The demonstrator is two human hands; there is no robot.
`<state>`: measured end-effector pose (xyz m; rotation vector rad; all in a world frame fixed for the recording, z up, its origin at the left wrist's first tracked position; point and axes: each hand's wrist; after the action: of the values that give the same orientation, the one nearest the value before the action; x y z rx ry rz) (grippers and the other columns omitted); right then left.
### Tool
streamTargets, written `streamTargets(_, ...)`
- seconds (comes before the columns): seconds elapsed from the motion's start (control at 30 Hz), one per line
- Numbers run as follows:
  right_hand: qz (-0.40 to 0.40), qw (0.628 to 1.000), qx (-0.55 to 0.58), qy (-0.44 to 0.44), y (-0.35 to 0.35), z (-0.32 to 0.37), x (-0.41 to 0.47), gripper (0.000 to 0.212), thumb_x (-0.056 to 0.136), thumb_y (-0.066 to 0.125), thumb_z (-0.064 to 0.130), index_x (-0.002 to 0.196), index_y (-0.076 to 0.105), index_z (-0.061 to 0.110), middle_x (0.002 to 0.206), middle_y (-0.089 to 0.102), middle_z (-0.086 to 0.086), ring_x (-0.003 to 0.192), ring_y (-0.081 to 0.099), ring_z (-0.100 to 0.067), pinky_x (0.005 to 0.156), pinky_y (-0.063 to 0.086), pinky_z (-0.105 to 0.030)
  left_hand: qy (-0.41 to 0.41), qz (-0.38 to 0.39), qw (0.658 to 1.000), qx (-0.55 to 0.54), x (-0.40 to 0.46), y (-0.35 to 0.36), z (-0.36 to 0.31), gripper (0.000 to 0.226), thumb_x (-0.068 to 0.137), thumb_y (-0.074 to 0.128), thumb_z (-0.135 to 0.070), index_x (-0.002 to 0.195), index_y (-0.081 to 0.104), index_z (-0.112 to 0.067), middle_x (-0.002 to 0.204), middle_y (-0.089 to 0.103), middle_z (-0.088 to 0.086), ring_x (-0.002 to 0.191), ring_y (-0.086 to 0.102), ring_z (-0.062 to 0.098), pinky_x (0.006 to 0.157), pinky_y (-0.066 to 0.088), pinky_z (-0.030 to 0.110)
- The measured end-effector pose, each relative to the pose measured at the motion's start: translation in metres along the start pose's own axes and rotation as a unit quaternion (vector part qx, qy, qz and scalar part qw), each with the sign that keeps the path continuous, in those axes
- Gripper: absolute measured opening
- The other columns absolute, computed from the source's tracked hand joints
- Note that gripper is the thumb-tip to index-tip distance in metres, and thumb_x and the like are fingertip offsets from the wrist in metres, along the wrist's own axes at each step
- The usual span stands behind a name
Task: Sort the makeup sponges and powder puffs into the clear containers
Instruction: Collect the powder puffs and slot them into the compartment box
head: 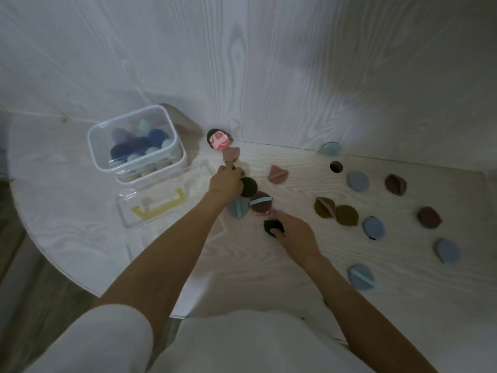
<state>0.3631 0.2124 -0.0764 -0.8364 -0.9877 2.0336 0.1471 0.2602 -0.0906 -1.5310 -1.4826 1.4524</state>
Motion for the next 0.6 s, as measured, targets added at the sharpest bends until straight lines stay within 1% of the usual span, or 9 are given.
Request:
streamTargets(0.13,-0.014,0.999,-0.003,0.046,0.001,-0.002,-0.003,0.037,0.093,0.054,0.018,0.13,0.052,0.018,0.124,0.061,-0.004,0.106,0.059,-0.022,0.089,0.044,-0.03,0.013,0.018,0.999,0.036,-0.001,-0.001,-0.006,0.036,0.091,0.054,-0.025,0.123,0.049,-0.011,0.119,0.053,0.013,0.104,0.053,0.027,0.083,0.047,0.033)
streamTargets(0.2,-0.018,0.997,-0.006,0.07,0.003,-0.003,-0.005,0.041,0.094,0.052,0.02,0.134,0.048,0.019,0.123,0.061,-0.006,0.106,0.058,-0.022,0.088,0.044,-0.03,0.02,0.008,0.999,0.033,-0.006,-0.005,-0.009,0.032,0.09,0.057,-0.022,0.118,0.048,-0.009,0.121,0.051,0.015,0.105,0.051,0.028,0.082,0.047,0.035)
streamTargets(0.27,-0.037,0.997,0.002,0.075,0.001,-0.004,-0.007,0.036,0.093,0.053,0.019,0.129,0.052,0.016,0.115,0.062,-0.008,0.1,0.059,-0.023,0.082,0.044,-0.03,0.046,-0.041,0.998,-0.021,-0.013,-0.012,-0.011,0.025,0.088,0.06,-0.019,0.108,0.052,-0.007,0.128,0.048,0.015,0.106,0.051,0.029,0.079,0.048,0.038)
streamTargets(0.3,-0.054,0.996,0.015,0.069,-0.001,-0.004,-0.007,0.033,0.092,0.055,0.017,0.124,0.055,0.013,0.11,0.063,-0.009,0.096,0.059,-0.024,0.08,0.045,-0.031,0.06,-0.076,0.993,-0.064,-0.02,-0.018,-0.011,0.023,0.086,0.061,-0.018,0.105,0.054,-0.006,0.127,0.05,0.012,0.104,0.054,0.028,0.076,0.049,0.039)
streamTargets(0.37,-0.082,0.995,0.048,0.04,-0.004,0.0,-0.008,0.026,0.088,0.059,0.011,0.115,0.061,0.009,0.103,0.064,-0.011,0.088,0.06,-0.025,0.076,0.048,-0.033,0.066,-0.145,0.977,-0.142,-0.049,-0.031,-0.005,0.025,0.085,0.064,-0.018,0.107,0.057,-0.008,0.109,0.059,0.002,0.09,0.059,0.022,0.068,0.048,0.034)
streamTargets(0.4,-0.096,0.993,0.062,0.033,-0.006,0.002,-0.008,0.024,0.087,0.06,0.009,0.111,0.062,0.009,0.101,0.065,-0.011,0.086,0.06,-0.023,0.074,0.048,-0.03,0.066,-0.176,0.968,-0.167,-0.064,-0.038,-0.002,0.024,0.084,0.065,-0.018,0.106,0.058,-0.01,0.099,0.061,-0.003,0.084,0.059,0.016,0.064,0.045,0.029)
streamTargets(0.47,-0.101,0.991,0.09,0.017,-0.009,0.017,-0.009,0.022,0.086,0.06,0.007,0.107,0.064,0.009,0.099,0.065,-0.009,0.084,0.057,-0.017,0.069,0.042,-0.019,0.061,-0.224,0.95,-0.211,-0.107,-0.049,0.015,0.014,0.084,0.066,-0.02,0.094,0.058,-0.016,0.088,0.061,-0.008,0.076,0.058,0.009,0.061,0.041,0.025)
streamTargets(0.53,-0.098,0.985,0.14,0.005,-0.008,0.038,-0.01,0.022,0.085,0.061,0.005,0.106,0.064,0.01,0.098,0.065,-0.006,0.083,0.057,-0.011,0.067,0.04,-0.009,0.061,-0.236,0.937,-0.25,-0.151,-0.052,0.042,0.012,0.084,0.067,-0.017,0.088,0.057,-0.019,0.086,0.063,-0.008,0.076,0.059,0.008,0.064,0.047,0.024)
streamTargets(0.6,-0.086,0.978,0.192,-0.004,-0.006,0.062,-0.012,0.022,0.085,0.062,0.005,0.107,0.063,0.01,0.096,0.067,-0.003,0.082,0.059,-0.008,0.067,0.043,-0.005,0.047,-0.249,0.933,-0.257,-0.189,-0.048,0.075,0.012,0.084,0.067,-0.013,0.09,0.058,-0.019,0.089,0.062,-0.009,0.079,0.06,0.009,0.068,0.05,0.024)
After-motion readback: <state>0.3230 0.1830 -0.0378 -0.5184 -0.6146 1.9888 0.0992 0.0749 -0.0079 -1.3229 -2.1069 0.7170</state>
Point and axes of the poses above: each hand's wrist, its own x-axis towards the middle knuckle, its own y-axis out of the palm, z = x × y
